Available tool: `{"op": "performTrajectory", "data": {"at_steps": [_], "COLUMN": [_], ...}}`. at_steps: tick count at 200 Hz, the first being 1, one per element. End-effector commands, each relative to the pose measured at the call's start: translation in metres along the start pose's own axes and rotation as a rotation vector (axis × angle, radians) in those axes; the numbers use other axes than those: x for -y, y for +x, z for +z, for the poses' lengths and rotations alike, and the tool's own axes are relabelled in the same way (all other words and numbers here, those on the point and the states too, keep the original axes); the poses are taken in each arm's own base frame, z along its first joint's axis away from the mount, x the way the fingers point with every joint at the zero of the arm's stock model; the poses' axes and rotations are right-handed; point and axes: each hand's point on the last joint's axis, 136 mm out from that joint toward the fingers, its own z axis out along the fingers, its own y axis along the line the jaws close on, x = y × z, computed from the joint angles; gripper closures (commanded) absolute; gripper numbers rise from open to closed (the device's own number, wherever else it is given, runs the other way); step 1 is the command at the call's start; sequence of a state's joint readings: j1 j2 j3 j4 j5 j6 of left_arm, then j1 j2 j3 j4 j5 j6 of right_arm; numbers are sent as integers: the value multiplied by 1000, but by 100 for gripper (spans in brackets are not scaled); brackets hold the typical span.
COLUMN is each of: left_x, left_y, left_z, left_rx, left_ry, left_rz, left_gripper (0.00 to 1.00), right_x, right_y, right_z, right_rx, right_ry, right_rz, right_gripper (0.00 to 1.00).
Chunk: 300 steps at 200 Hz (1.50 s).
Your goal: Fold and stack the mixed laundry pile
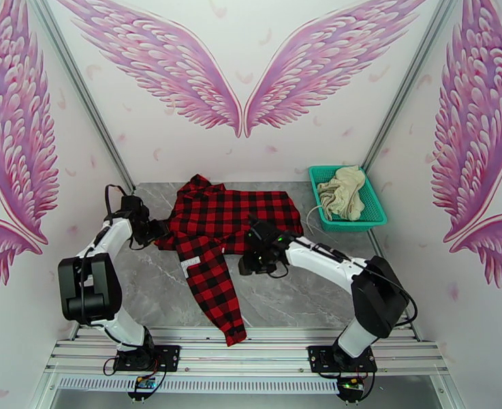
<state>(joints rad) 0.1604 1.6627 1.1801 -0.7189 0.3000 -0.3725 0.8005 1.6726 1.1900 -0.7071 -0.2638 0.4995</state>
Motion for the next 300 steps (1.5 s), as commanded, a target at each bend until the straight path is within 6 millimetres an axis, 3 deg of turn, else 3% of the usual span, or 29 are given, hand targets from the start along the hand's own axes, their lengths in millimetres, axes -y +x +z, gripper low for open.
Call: {"op": "performTrajectory", "data": {"at_steps": [1, 31, 68, 97, 115, 146, 168, 181, 196, 221, 256, 286, 300], "left_x": [1, -2, -5, -6, -6, -3, -1, 1, 2, 0, -6, -9, -10], "left_y": [20, 32, 41, 43, 43, 39, 37, 36, 37, 40, 45, 47, 47], "left_z": [4, 1, 0, -4, -7, -13, -14, -14, -15, -18, -19, -16, -16], "left_rx": [-36, -36, -42, -33, -33, -17, -11, -10, -11, -8, -8, -13, -19], "left_ry": [41, 46, 50, 57, 61, 76, 89, 97, 101, 90, 79, 79, 76], "left_rz": [17, 32, 41, 45, 51, 52, 47, 43, 47, 64, 62, 50, 50], "left_gripper": [50, 50, 50, 50, 53, 61, 59, 57, 54, 52, 52, 52, 52], "right_x": [-22, -36, -28, -17, -21, -30, -9, 9, 28, 36, 6, -17, -17], "right_y": [30, 65, 85, 73, 54, 7, -22, -32, -35, -29, 0, 35, 40], "right_z": [29, 62, 90, 87, 71, 31, 19, 22, 24, 17, 3, 24, 38], "right_rx": [-97, -195, -259, -212, -153, -25, 19, -3, -35, -61, -37, -70, -88], "right_ry": [0, 47, 128, 224, 241, 206, 230, 276, 367, 412, 306, 259, 287], "right_rz": [-60, -94, -91, -78, -92, -61, 1, 10, -33, -88, -176, -292, -305], "right_gripper": [40, 42, 50, 88, 100, 100, 100, 85, 54, 44, 39, 41, 41]}}
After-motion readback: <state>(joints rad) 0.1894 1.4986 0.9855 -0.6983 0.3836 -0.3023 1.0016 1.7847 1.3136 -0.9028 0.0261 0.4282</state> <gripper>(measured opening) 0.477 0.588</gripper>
